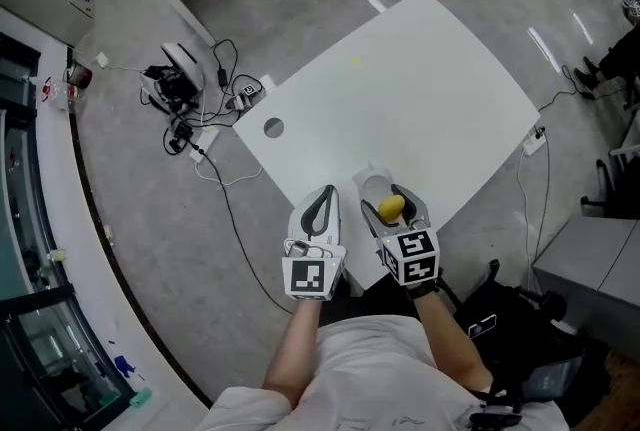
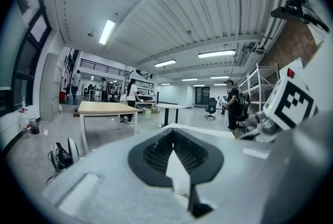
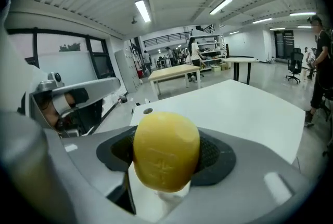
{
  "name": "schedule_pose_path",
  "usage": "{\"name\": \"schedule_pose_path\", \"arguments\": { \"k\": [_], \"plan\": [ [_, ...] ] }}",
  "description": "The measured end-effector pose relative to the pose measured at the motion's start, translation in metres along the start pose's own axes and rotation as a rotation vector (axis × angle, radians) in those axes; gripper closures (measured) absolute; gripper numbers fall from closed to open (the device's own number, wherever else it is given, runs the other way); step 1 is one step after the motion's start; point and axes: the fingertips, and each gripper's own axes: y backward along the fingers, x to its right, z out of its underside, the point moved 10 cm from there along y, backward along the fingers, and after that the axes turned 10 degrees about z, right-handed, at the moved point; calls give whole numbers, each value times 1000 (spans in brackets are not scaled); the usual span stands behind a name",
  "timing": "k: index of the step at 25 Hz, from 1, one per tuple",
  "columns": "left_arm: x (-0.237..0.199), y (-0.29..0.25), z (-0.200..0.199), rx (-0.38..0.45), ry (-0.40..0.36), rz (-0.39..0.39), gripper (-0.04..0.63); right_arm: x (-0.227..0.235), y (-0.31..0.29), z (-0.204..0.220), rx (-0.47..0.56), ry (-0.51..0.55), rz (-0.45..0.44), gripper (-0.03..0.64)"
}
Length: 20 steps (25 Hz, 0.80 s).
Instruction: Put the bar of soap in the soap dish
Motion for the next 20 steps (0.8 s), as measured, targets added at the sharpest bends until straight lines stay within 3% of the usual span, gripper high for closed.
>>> {"name": "schedule_pose_path", "arguments": {
  "k": [10,20],
  "plan": [
    [4,6,21,-104,55,-62,594,5,-40,30,-142,61,25,325],
    [4,-7,27,-125,59,-57,594,2,-64,24,-145,135,36,325]
  ]
}}
